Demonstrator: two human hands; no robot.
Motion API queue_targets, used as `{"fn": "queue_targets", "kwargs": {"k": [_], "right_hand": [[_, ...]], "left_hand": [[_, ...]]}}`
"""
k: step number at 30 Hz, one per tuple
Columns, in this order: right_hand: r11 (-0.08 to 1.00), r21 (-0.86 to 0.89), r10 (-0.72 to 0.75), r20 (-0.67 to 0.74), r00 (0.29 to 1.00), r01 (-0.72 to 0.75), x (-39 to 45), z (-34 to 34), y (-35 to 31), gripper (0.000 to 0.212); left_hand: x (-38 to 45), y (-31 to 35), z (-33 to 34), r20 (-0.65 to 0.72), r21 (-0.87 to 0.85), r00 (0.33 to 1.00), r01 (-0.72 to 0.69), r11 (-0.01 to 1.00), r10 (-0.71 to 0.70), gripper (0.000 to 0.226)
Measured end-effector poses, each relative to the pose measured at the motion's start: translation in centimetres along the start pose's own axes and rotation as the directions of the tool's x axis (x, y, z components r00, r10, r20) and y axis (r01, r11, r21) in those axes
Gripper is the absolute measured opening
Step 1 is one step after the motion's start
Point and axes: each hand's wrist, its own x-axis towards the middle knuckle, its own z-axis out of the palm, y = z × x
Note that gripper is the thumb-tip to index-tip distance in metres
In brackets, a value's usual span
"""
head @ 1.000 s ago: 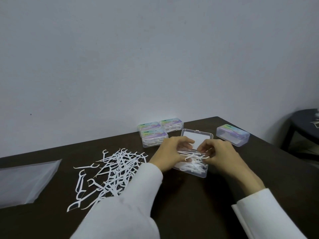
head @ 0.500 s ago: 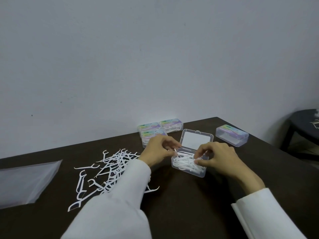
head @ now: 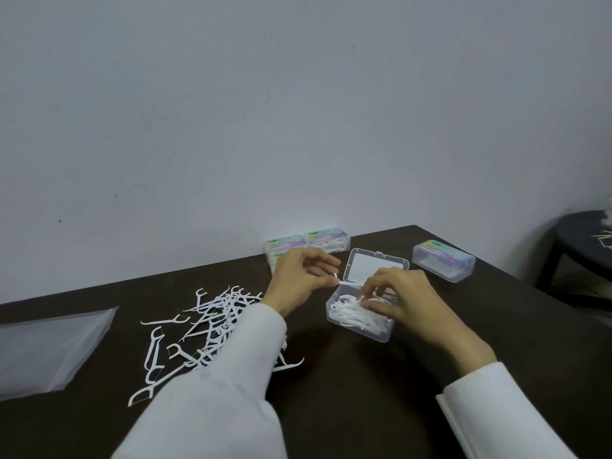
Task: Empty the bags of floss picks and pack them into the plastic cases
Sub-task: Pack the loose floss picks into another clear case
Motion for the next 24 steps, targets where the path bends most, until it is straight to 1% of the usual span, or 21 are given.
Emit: {"fn": "queue_targets", "kwargs": {"k": [3, 6, 8, 12, 14, 16, 18, 21, 24], "right_hand": [[0.997, 0.072, 0.039, -0.155, 0.987, -0.028, -0.1, -0.2, 0.2, 0.01], [0.995, 0.042, 0.098, -0.211, 0.973, -0.091, -0.1, -0.1, 0.5, 0.014], [0.993, 0.043, 0.116, -0.18, 0.977, -0.11, 0.0, 0.2, 0.7, 0.017], [0.991, 0.024, 0.135, -0.06, 0.989, -0.133, -0.1, 0.4, 0.8, 0.021], [0.989, -0.005, 0.149, -0.059, 0.987, -0.149, -0.2, 0.2, 1.0, 0.02], [0.987, -0.016, 0.155, -0.116, 0.981, -0.158, -0.2, 0.0, 1.2, 0.018], [0.985, 0.033, 0.174, -0.127, 0.976, -0.172, -0.2, 0.0, 1.4, 0.021], [0.98, 0.037, 0.197, -0.051, 0.979, -0.195, -0.2, 0.2, 1.3, 0.021], [0.981, 0.041, 0.194, -0.076, 0.978, -0.191, 0.0, 0.5, 1.3, 0.019]], "left_hand": [[-0.1, 0.0, 0.5, 0.034, -0.091, 0.999, 0.038, 0.995, -0.035, 0.022], [-0.3, -0.2, 1.5, 0.068, -0.06, 0.996, 0.055, 0.997, -0.051, 0.019], [-0.5, -0.3, 1.9, 0.066, -0.024, 0.998, 0.024, 0.999, -0.023, 0.017], [-0.3, -0.5, 1.5, -0.031, 0.017, 0.999, -0.042, 0.999, 0.043, 0.021], [-0.3, -0.8, 1.1, 0.014, 0.044, 0.999, -0.032, 0.999, 0.031, 0.022], [-0.5, -0.9, 0.9, 0.109, 0.083, 0.994, -0.006, 0.997, -0.003, 0.022], [-0.8, -1.2, 1.2, 0.167, 0.125, 0.986, 0.009, 0.992, -0.03, 0.024], [-1.0, -1.4, 1.5, 0.185, 0.187, 0.983, -0.015, 0.982, -0.021, 0.027], [-1.0, -1.4, 1.5, 0.176, 0.162, 0.984, -0.004, 0.987, -0.025, 0.023]]}}
